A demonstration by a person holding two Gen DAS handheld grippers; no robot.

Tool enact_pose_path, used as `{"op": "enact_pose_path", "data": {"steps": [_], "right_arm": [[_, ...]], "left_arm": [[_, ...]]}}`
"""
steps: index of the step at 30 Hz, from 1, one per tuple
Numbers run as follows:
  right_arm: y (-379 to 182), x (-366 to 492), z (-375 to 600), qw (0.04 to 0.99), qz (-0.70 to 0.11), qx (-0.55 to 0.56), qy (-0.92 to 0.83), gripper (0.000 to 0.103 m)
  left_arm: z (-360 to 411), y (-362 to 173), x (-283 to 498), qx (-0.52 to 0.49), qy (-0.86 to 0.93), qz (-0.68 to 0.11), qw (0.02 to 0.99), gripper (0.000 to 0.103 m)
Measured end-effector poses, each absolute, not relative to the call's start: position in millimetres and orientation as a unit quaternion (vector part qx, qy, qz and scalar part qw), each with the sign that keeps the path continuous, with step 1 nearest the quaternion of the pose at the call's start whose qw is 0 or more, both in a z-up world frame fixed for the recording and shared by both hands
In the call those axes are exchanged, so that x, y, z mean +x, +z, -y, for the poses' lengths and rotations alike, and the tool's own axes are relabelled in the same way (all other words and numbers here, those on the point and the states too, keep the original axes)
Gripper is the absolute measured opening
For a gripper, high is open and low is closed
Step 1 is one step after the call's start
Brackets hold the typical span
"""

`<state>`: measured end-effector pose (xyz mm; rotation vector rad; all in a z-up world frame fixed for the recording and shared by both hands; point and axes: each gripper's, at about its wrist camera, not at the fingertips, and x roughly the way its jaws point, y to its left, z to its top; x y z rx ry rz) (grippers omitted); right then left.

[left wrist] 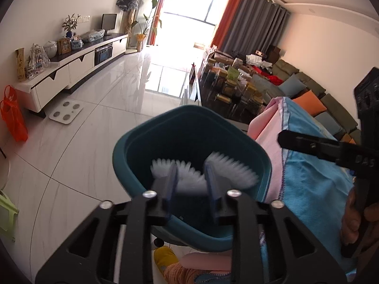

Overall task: Collect trash
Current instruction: 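Carry the foam net over the teal bin and open both grippers, then grasp the white paper cup with the left gripper while the right grasps the gold foil wrapper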

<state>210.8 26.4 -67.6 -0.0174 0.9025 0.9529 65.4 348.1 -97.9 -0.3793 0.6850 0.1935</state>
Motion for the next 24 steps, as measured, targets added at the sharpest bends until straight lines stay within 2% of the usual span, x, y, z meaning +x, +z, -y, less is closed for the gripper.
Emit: {"op": "enact_pose_path", "data": {"steps": [1,4,6,9,11,14,15,16,24], "right_arm": [[-66.3,209.0,-24.5,0.794,-0.417,-0.008,0.442,0.026],[-64.1,205.8,-15.6,0.800,-0.407,-0.009,0.441,0.029],[-58.8,199.4,-5.3,0.806,-0.396,-0.008,0.441,0.036],[-46.0,190.3,14.4,0.815,-0.376,-0.002,0.441,0.039],[-35.8,181.0,34.5,0.823,-0.358,0.002,0.440,0.046],[-20.9,164.8,67.1,0.839,-0.331,0.004,0.431,0.050],[-15.8,158.9,79.5,0.846,-0.322,0.006,0.425,0.058],[-10.4,151.1,95.7,0.855,-0.311,0.008,0.416,0.061],[13.1,112.1,203.2,0.910,-0.261,0.021,0.322,0.065]], "left_arm": [[-346.0,-100.5,70.9,-0.184,0.095,-0.335,0.919,0.038],[-340.1,-105.3,80.3,-0.181,0.104,-0.339,0.917,0.042],[-335.2,-101.1,79.5,-0.180,0.107,-0.332,0.920,0.048],[-320.3,-90.2,66.6,-0.165,0.103,-0.309,0.931,0.059],[-304.2,-74.9,60.6,-0.150,0.084,-0.290,0.942,0.066],[-276.1,-53.0,53.3,-0.127,0.043,-0.265,0.955,0.073],[-265.5,-47.3,51.4,-0.122,0.024,-0.258,0.958,0.074],[-250.0,-40.4,51.4,-0.115,-0.001,-0.250,0.961,0.077],[-121.0,-19.3,66.4,-0.055,-0.187,-0.239,0.951,0.081]]}}
